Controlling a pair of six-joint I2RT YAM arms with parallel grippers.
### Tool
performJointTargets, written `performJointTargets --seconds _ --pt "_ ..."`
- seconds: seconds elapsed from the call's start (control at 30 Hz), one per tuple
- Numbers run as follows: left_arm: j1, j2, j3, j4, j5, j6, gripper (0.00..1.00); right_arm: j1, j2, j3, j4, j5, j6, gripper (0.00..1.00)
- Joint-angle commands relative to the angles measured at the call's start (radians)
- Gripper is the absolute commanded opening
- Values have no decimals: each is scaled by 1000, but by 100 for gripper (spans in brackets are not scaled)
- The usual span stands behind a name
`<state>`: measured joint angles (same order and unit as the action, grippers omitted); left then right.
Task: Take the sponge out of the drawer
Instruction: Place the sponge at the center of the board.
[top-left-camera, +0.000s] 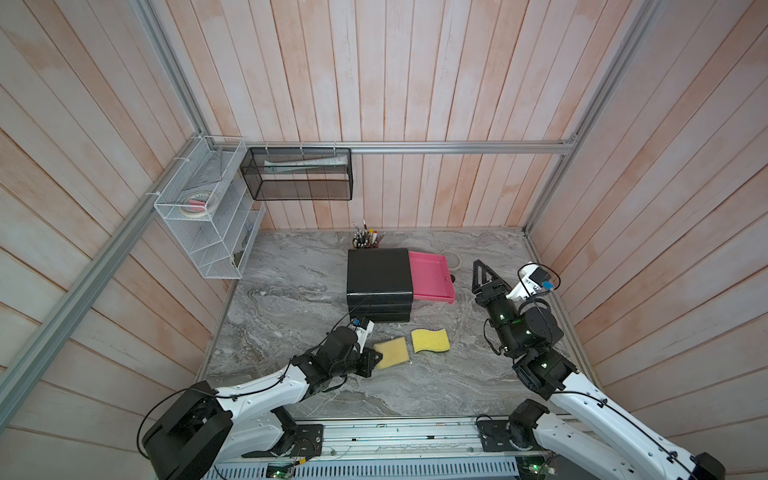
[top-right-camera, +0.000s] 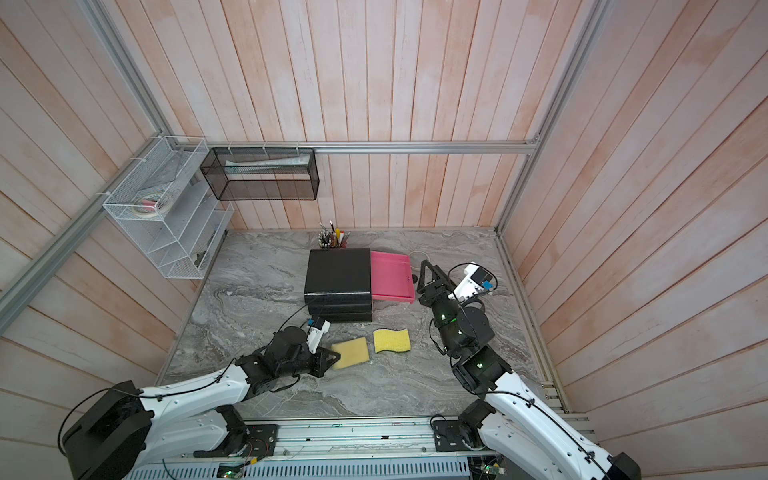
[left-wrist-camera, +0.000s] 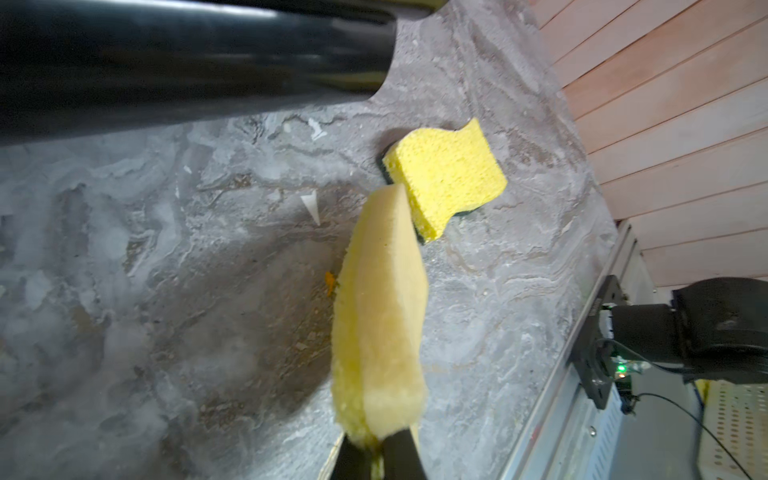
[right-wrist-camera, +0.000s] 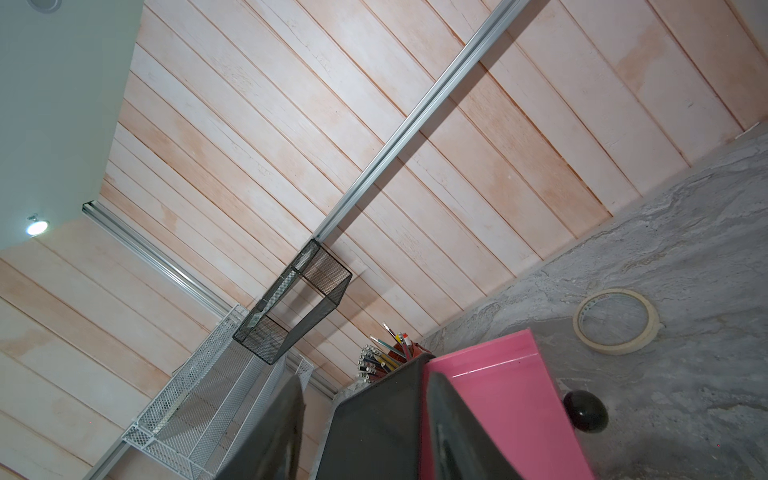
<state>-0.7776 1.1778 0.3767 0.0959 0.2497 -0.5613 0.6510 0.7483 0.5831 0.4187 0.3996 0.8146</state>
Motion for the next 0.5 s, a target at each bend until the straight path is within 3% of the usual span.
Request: performJointTargets --seconds 0.0,0.27,0.47 --pt "5 49 27 -7 -57 34 3 -5 -2 -7 33 12 7 50" --pt "6 81 45 -35 -174 68 15 -5 15 -10 41 17 9 50" --pt "5 112 62 -7 -198 91 17 -4 28 -9 44 21 10 50"
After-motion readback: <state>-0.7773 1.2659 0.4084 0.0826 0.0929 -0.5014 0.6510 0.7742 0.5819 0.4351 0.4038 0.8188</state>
